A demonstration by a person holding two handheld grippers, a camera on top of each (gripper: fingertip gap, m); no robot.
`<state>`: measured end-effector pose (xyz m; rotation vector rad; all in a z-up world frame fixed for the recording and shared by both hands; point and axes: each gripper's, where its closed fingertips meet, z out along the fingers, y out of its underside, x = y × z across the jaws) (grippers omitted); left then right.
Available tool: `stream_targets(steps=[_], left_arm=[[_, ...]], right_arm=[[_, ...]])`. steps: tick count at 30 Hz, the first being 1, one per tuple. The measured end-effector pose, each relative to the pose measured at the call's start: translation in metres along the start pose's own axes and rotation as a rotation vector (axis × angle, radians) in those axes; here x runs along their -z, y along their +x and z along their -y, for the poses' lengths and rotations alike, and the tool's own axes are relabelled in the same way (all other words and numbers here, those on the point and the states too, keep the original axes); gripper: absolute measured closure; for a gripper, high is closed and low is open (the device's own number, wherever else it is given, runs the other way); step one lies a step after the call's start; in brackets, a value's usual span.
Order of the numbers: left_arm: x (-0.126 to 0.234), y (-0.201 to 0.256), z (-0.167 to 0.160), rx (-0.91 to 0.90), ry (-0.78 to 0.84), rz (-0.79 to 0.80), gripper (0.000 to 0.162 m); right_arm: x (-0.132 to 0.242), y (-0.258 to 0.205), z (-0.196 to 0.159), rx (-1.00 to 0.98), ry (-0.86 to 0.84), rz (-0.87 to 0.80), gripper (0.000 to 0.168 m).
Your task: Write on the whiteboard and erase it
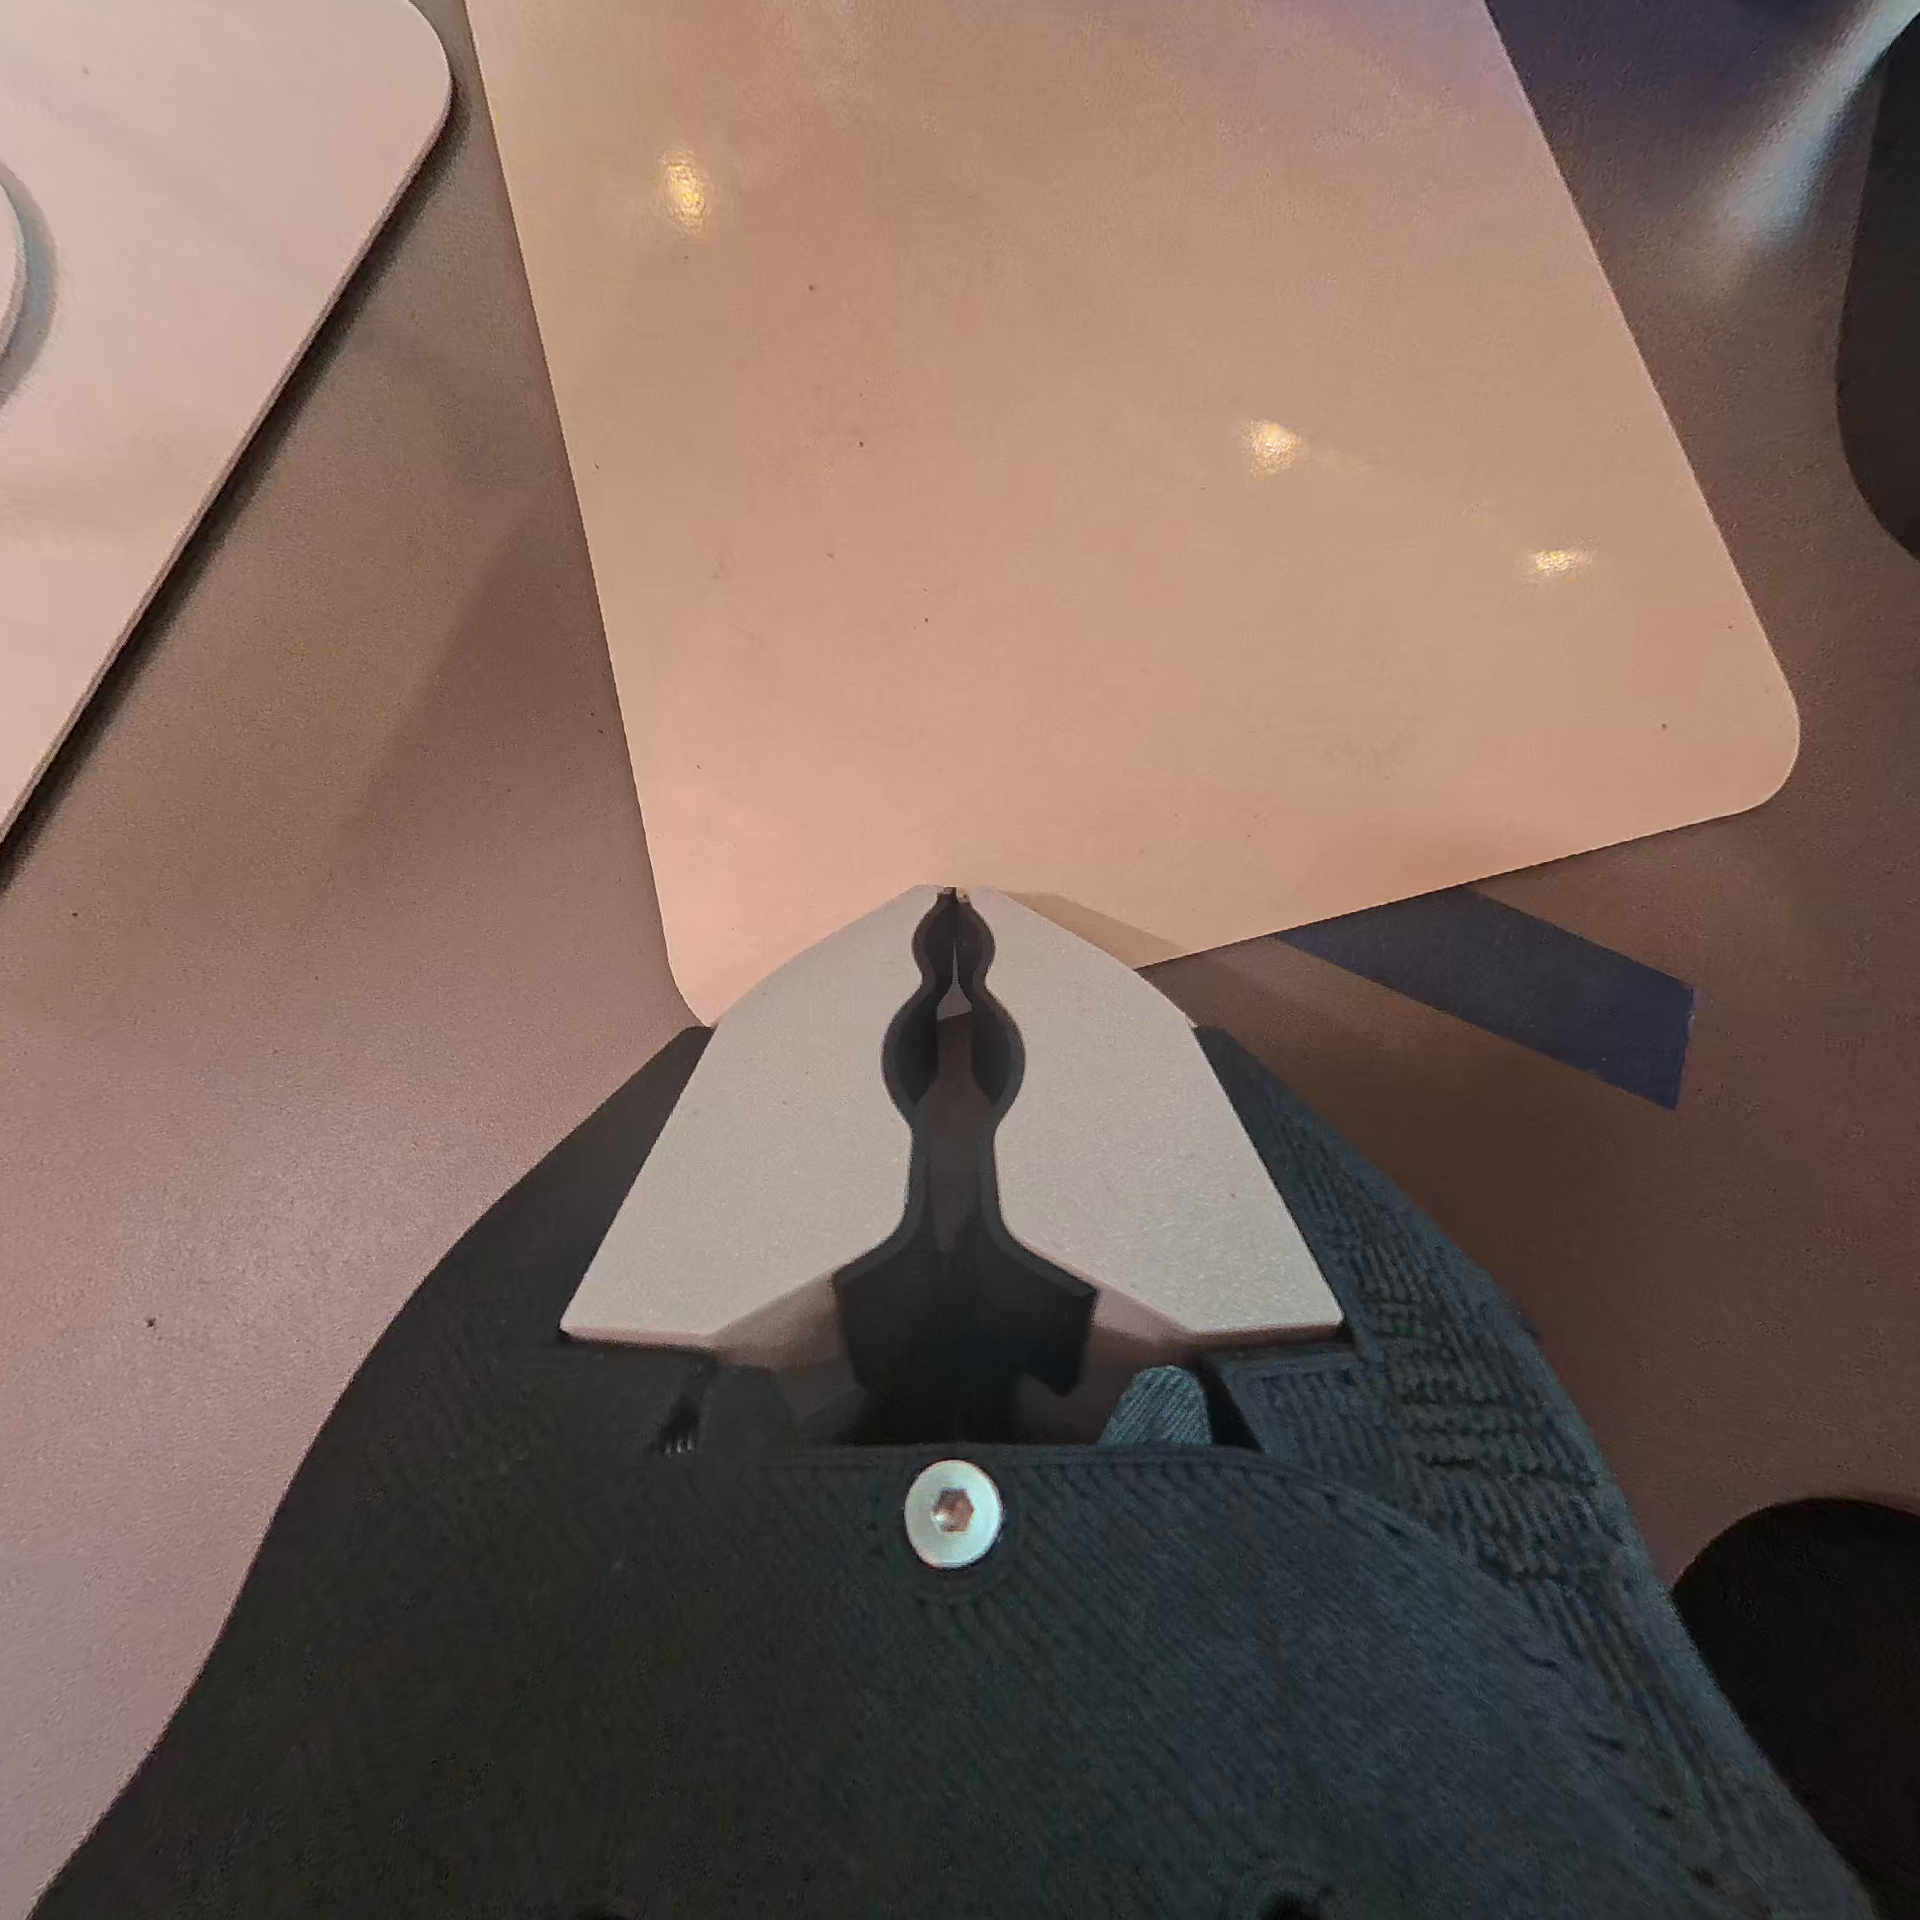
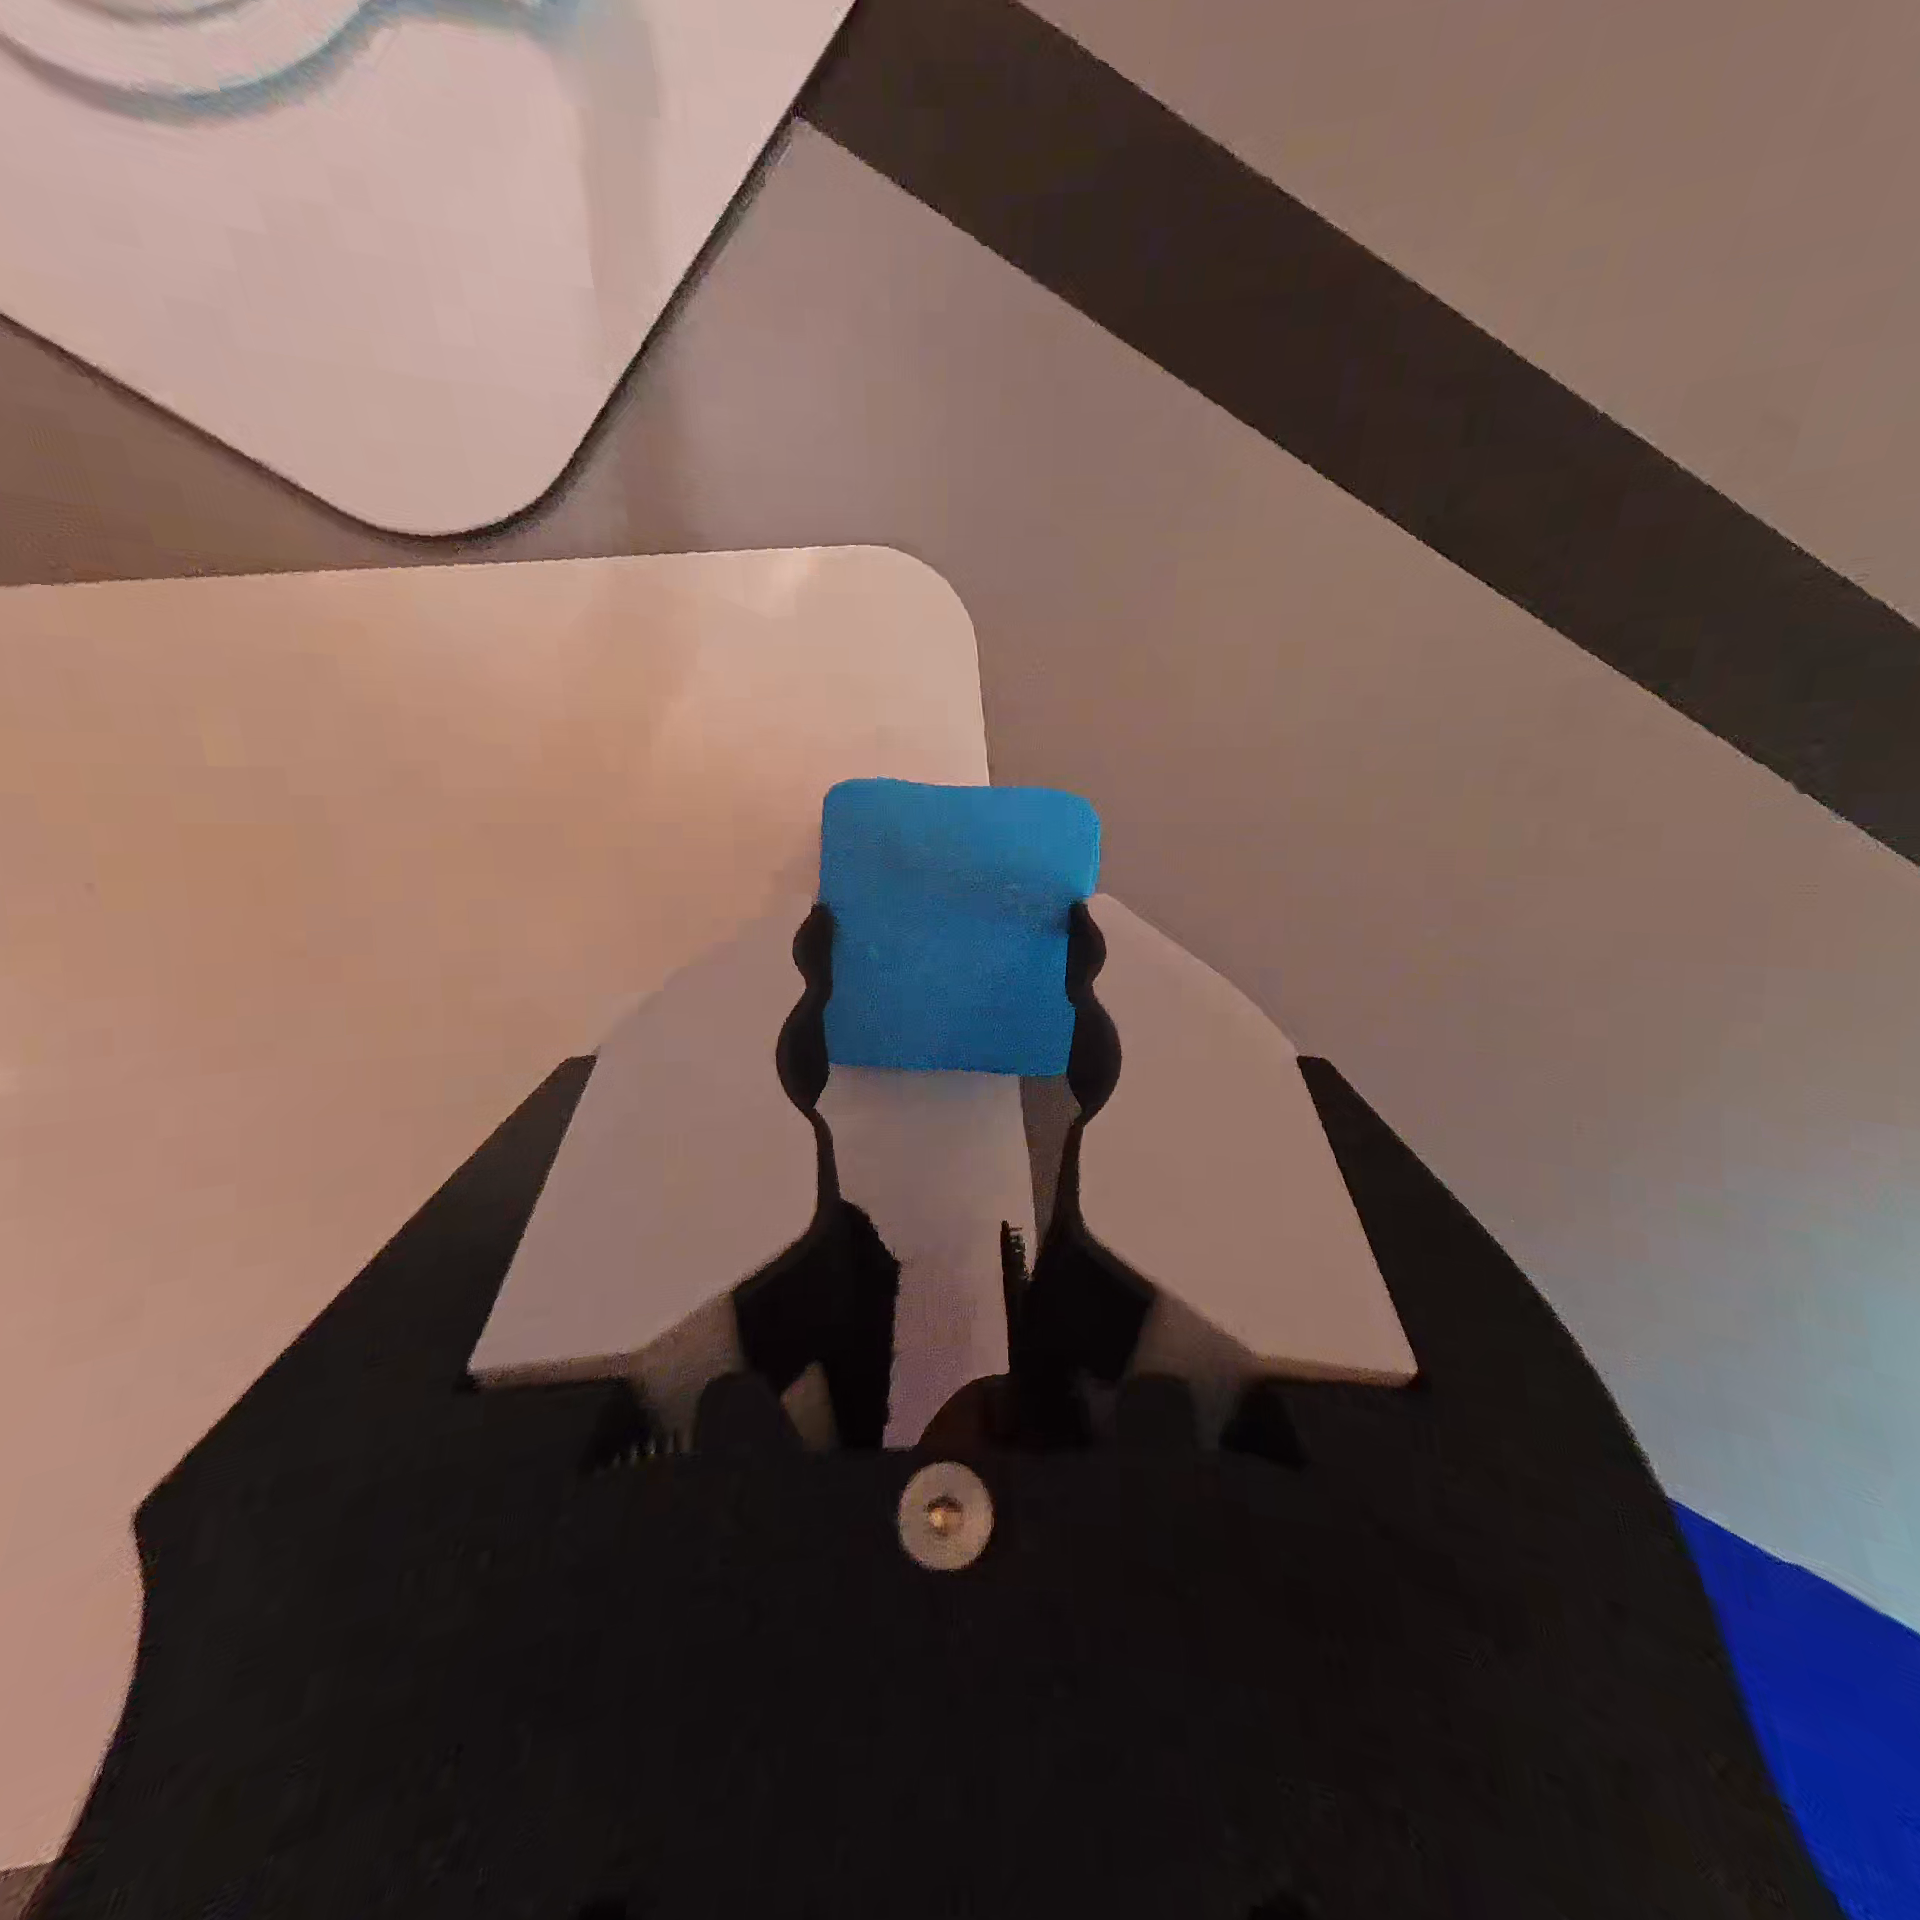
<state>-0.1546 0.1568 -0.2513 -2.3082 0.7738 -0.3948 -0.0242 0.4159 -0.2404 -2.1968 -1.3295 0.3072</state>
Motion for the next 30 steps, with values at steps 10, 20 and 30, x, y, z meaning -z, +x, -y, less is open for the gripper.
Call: stream_targets(steps=[10,20,30], left_arm=[[0.000,0.000,0.000,-0.002,-0.003,0.002,0.161],[0.001,-0.003,-0.001,0.011,0.000,0.018,0.161],[0.002,-0.005,-0.002,0.005,-0.008,0.026,0.161]], right_arm=[[0.020,-0.094,-0.011,0.220,0.046,0.121,0.124],[0.019,-0.226,0.013,0.409,0.092,0.286,0.124],[0.005,-0.083,0.011,0.153,0.046,0.071,0.125]])
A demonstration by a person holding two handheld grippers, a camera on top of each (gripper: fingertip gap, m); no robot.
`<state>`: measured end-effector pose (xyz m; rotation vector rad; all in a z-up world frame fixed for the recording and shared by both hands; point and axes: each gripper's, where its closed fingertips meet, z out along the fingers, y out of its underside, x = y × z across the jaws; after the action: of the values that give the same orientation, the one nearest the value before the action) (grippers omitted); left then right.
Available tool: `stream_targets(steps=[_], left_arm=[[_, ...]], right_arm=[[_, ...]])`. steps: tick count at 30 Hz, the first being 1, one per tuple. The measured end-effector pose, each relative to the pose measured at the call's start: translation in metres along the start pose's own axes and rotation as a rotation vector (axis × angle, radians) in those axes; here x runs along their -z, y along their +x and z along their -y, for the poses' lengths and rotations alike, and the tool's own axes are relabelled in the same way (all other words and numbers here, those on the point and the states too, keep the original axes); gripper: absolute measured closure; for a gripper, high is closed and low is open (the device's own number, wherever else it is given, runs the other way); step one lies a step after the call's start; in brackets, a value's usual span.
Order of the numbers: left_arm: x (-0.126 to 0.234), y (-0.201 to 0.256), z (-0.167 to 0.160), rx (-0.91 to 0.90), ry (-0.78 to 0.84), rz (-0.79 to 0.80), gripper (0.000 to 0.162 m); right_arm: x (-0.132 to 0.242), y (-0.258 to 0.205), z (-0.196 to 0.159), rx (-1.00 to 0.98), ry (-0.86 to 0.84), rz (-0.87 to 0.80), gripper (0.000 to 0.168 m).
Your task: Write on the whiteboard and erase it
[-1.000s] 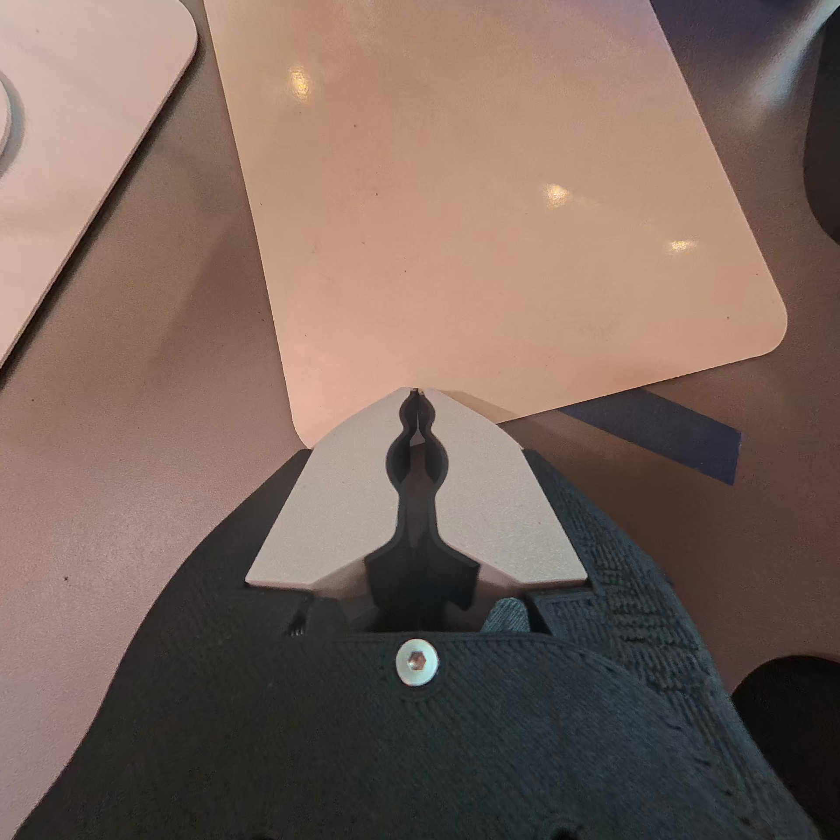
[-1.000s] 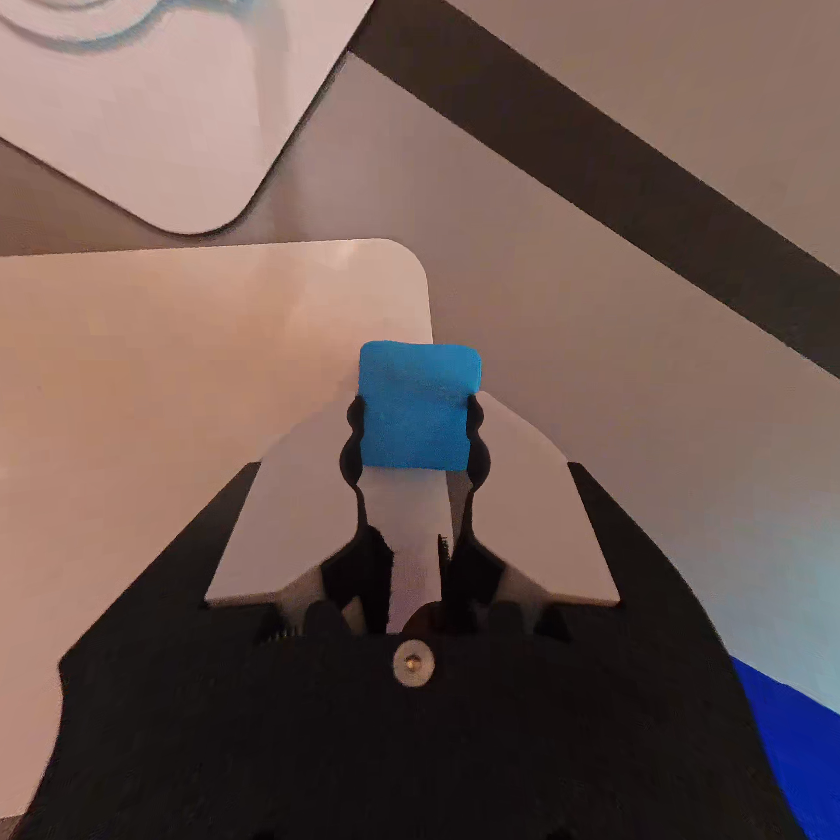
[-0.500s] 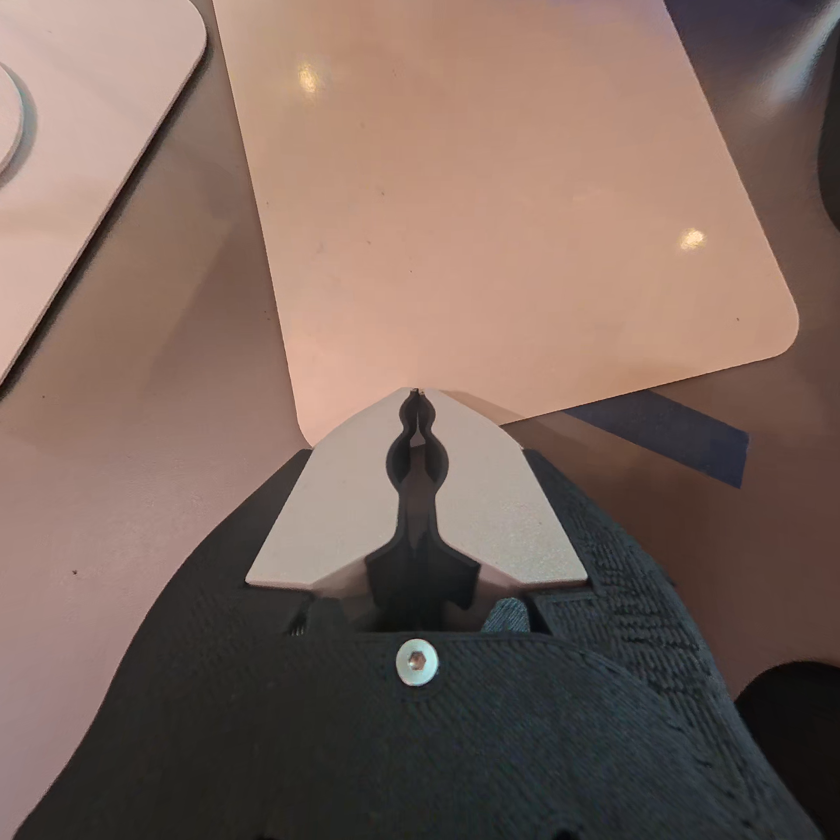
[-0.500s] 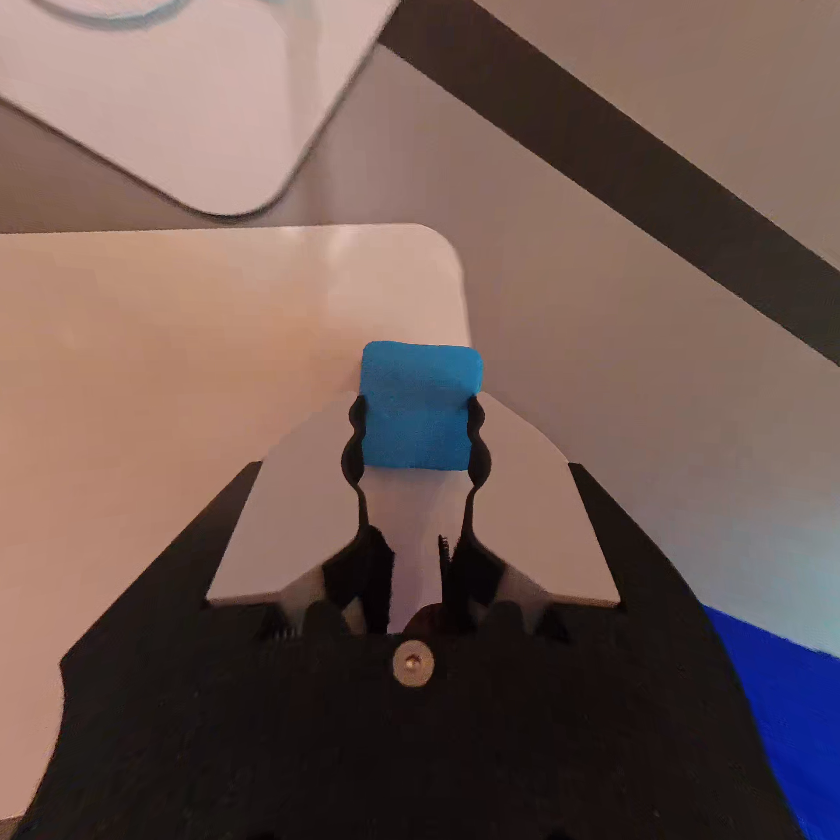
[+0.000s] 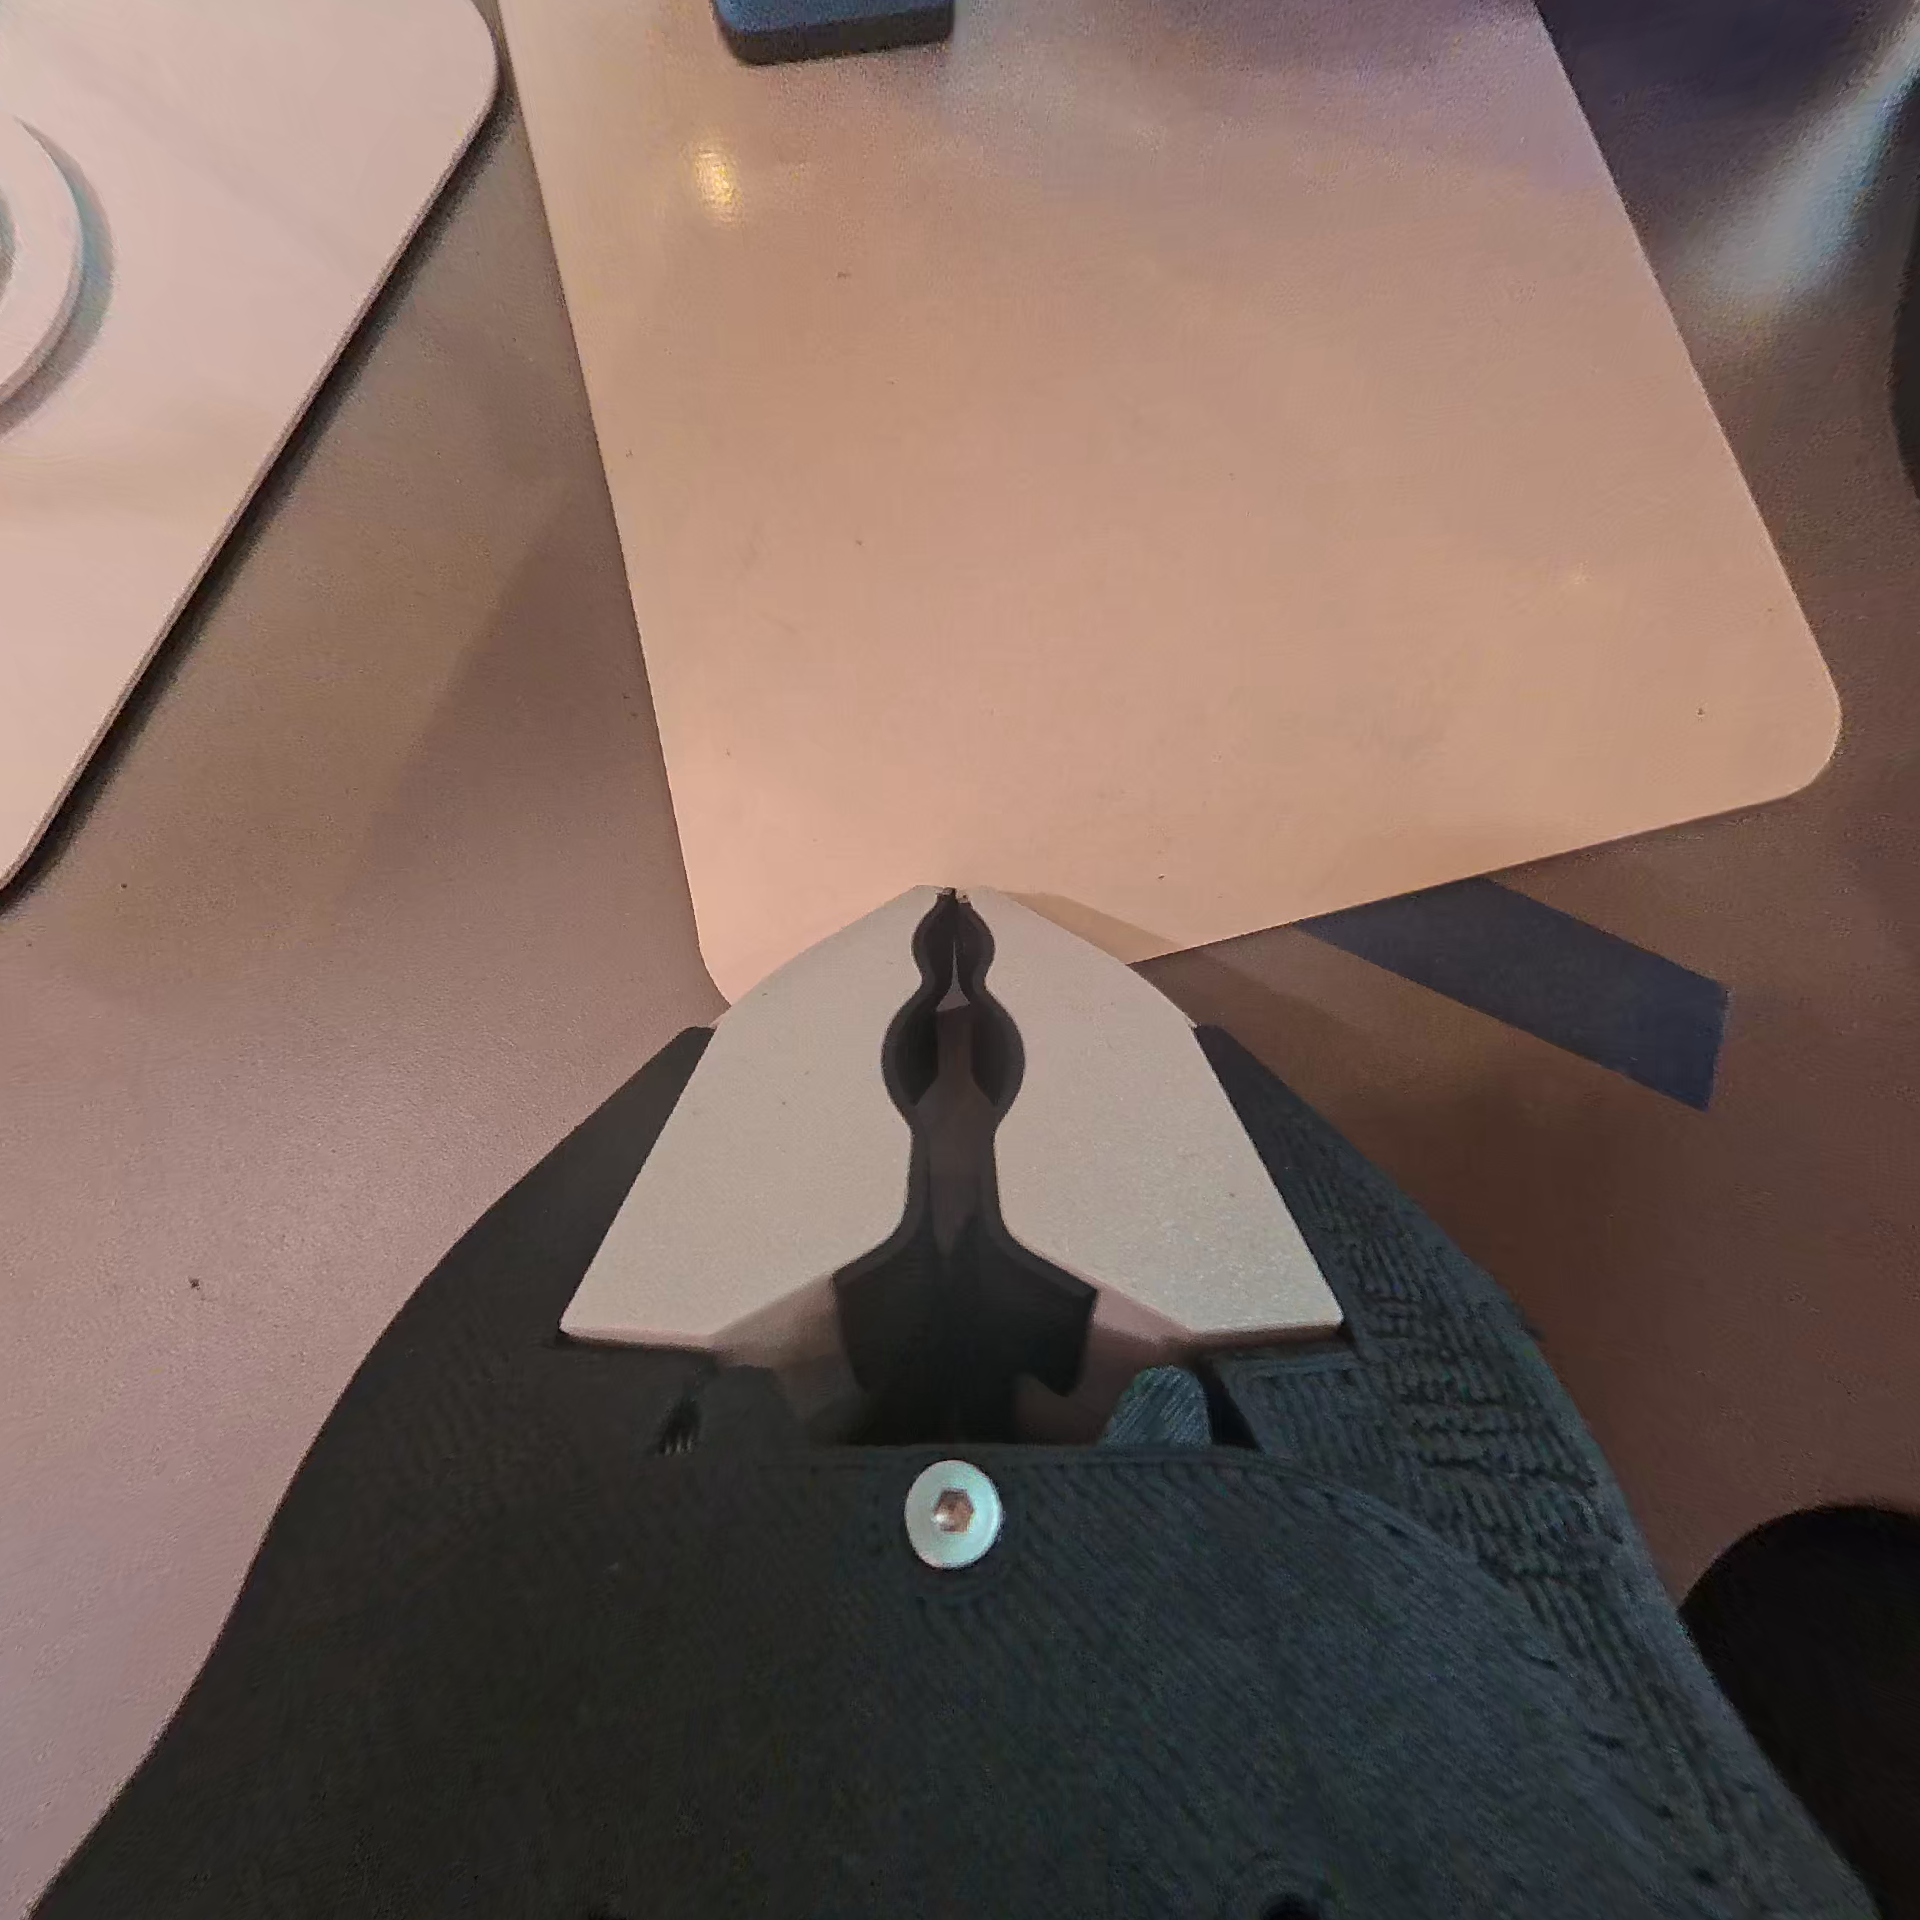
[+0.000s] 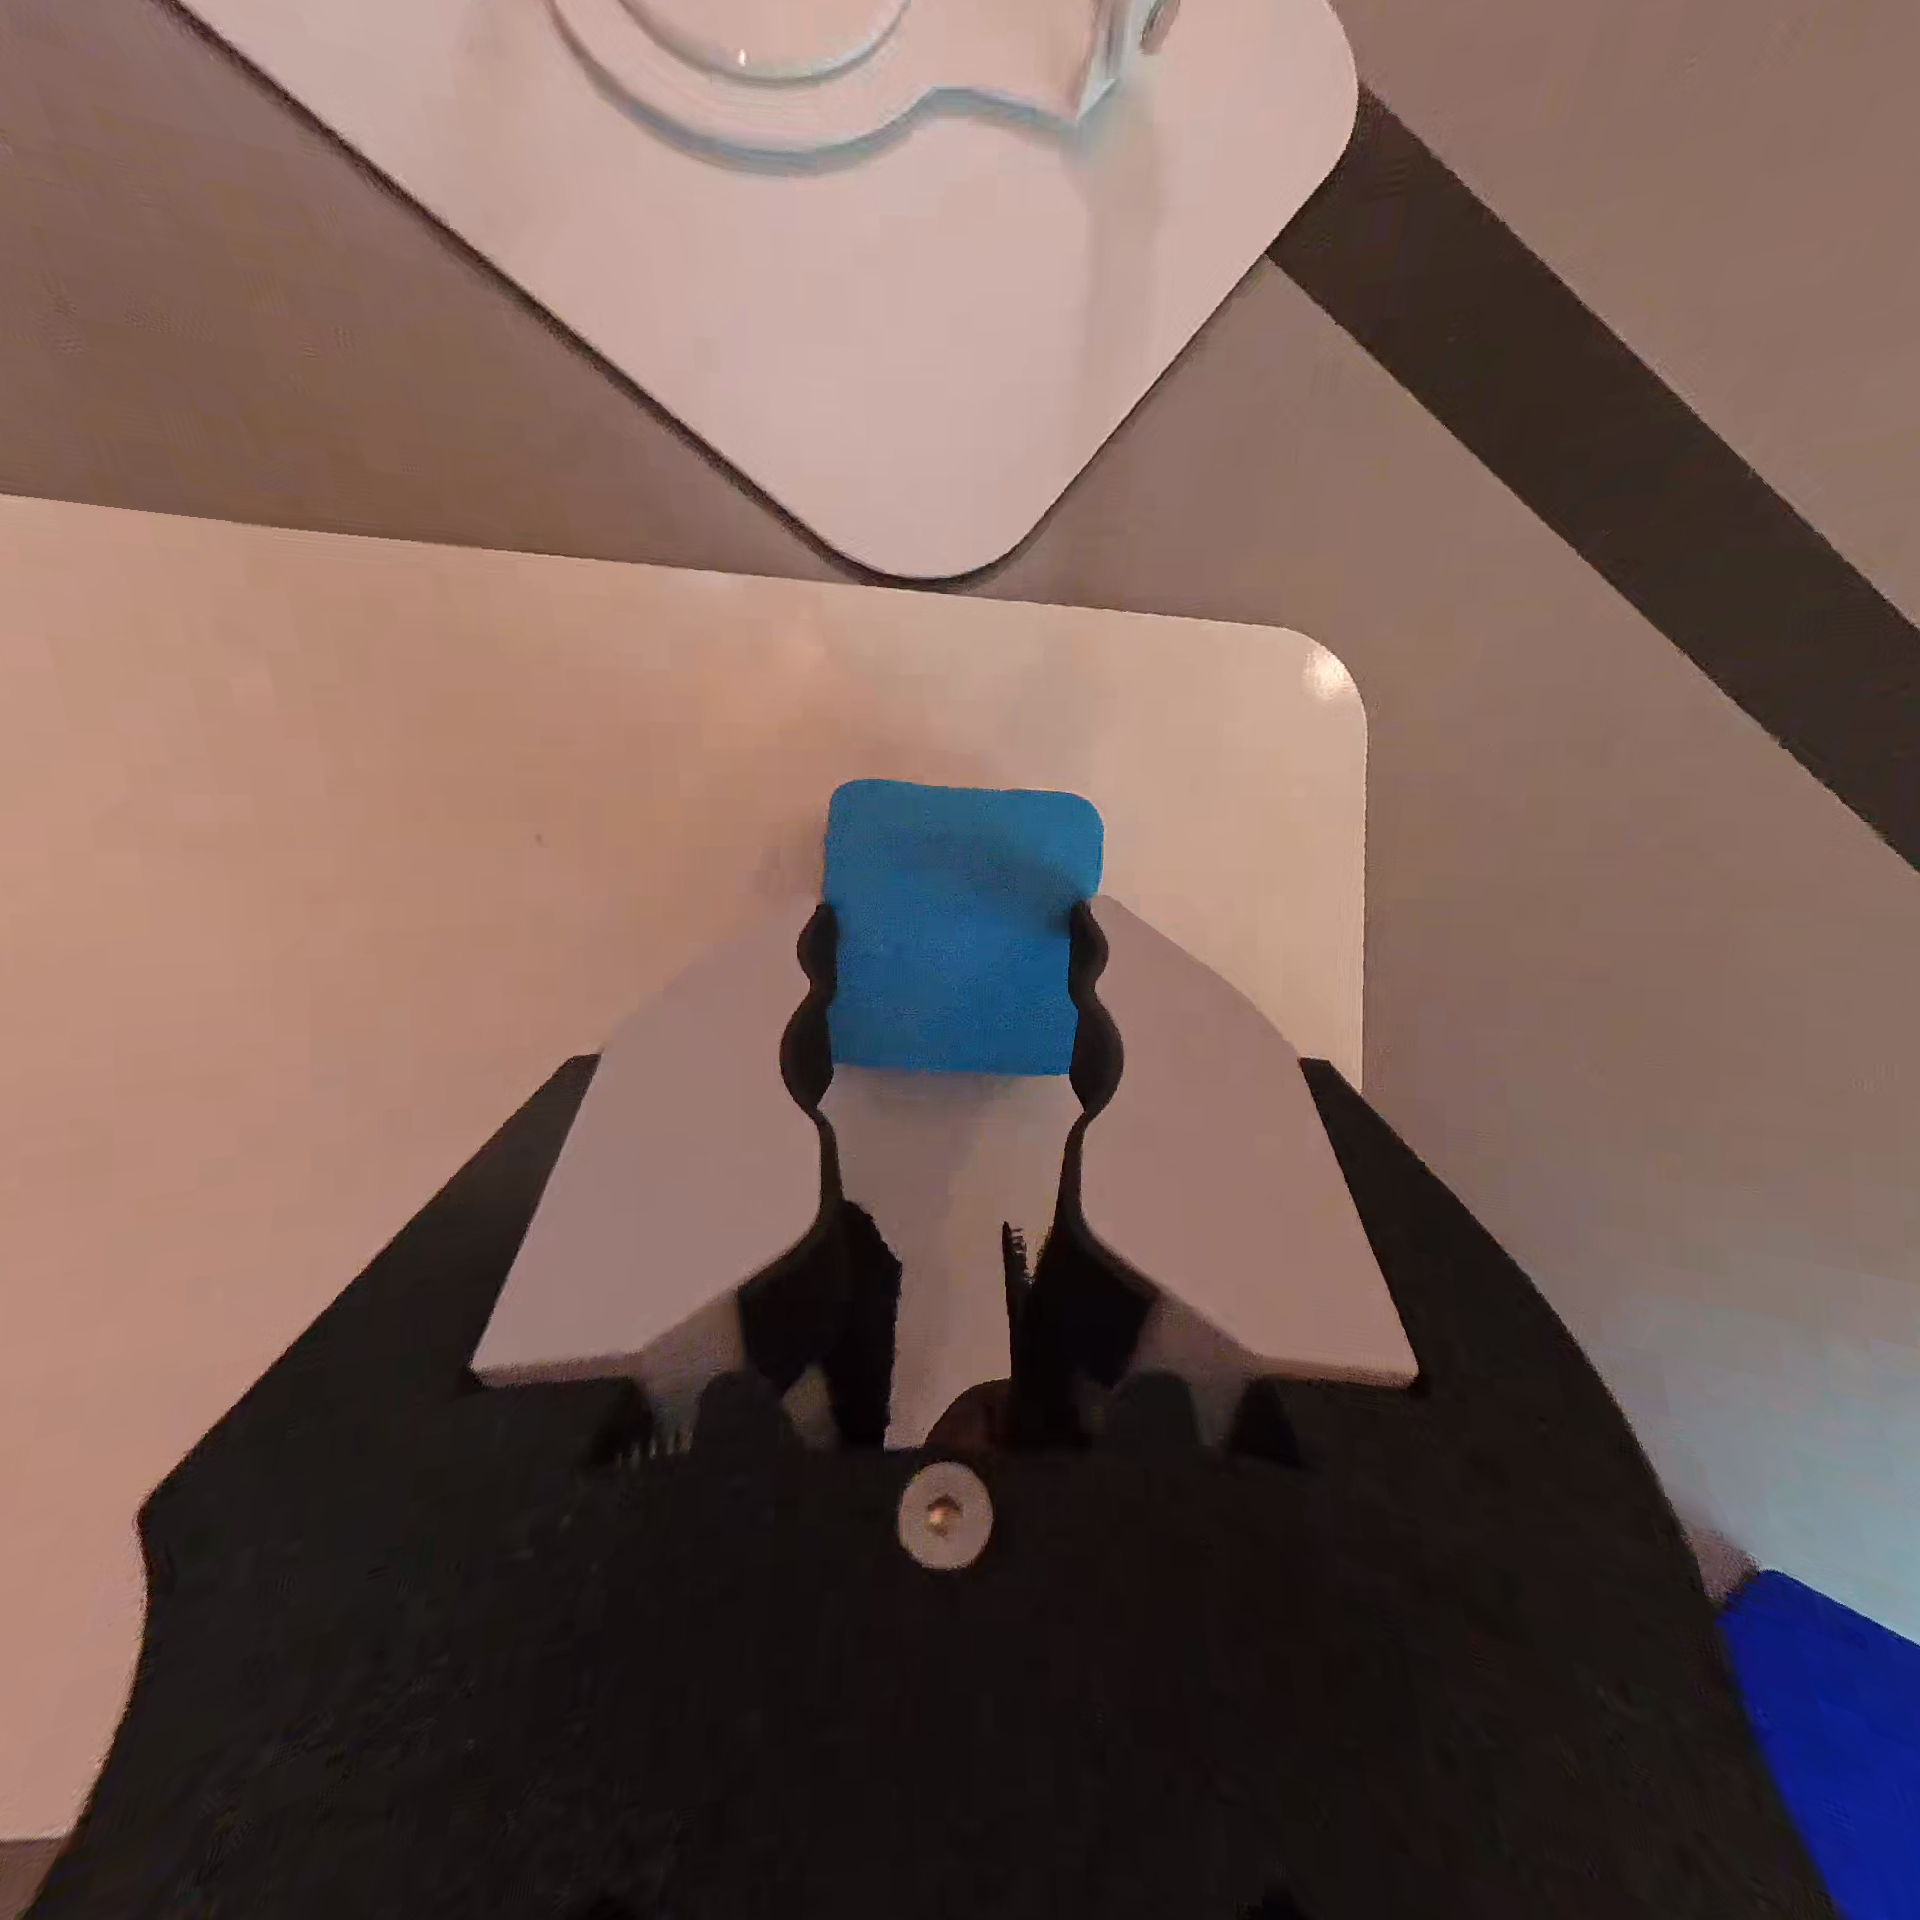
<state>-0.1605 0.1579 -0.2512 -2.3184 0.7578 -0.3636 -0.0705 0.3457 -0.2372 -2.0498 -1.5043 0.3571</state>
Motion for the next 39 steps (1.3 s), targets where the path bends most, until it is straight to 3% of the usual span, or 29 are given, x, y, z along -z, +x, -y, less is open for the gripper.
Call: stream_targets(steps=[4,6,8,12,15,20,24,27,32,36,39], left_arm=[[0.000,0.000,0.000,0.002,0.000,0.003,0.161],[0.000,0.000,0.000,0.004,0.002,0.004,0.161],[0.000,0.000,0.000,0.000,-0.001,0.007,0.161],[0.000,0.000,0.000,-0.011,-0.005,0.013,0.161],[0.000,0.000,0.000,-0.015,-0.008,0.015,0.161],[0.000,0.000,0.000,-0.021,-0.006,0.021,0.161],[0.000,0.000,0.000,-0.016,-0.002,0.011,0.161],[-0.001,0.001,0.001,-0.020,0.000,0.007,0.161],[-0.002,0.002,0.002,-0.015,0.003,0.003,0.161],[-0.001,0.002,0.001,-0.016,0.001,0.008,0.161],[-0.001,0.002,0.001,-0.017,-0.003,0.011,0.161]], right_arm=[[0.007,-0.130,0.018,0.228,0.078,0.202,0.125],[0.026,-0.189,0.004,0.339,0.080,0.272,0.124],[0.048,-0.213,-0.021,0.366,0.067,0.298,0.124],[0.087,-0.200,-0.078,0.310,0.019,0.287,0.124],[0.090,-0.141,-0.094,0.228,-0.058,0.164,0.124],[0.055,-0.002,-0.074,-0.052,-0.064,-0.102,0.129],[0.025,0.049,-0.044,-0.169,-0.048,-0.143,0.131],[0.005,0.033,-0.014,-0.130,-0.008,-0.082,0.131],[-0.003,-0.078,0.019,0.133,0.028,0.087,0.131],[0.029,-0.157,-0.007,0.323,0.007,0.190,0.131],[0.059,-0.169,-0.046,0.354,-0.036,0.227,0.131]])
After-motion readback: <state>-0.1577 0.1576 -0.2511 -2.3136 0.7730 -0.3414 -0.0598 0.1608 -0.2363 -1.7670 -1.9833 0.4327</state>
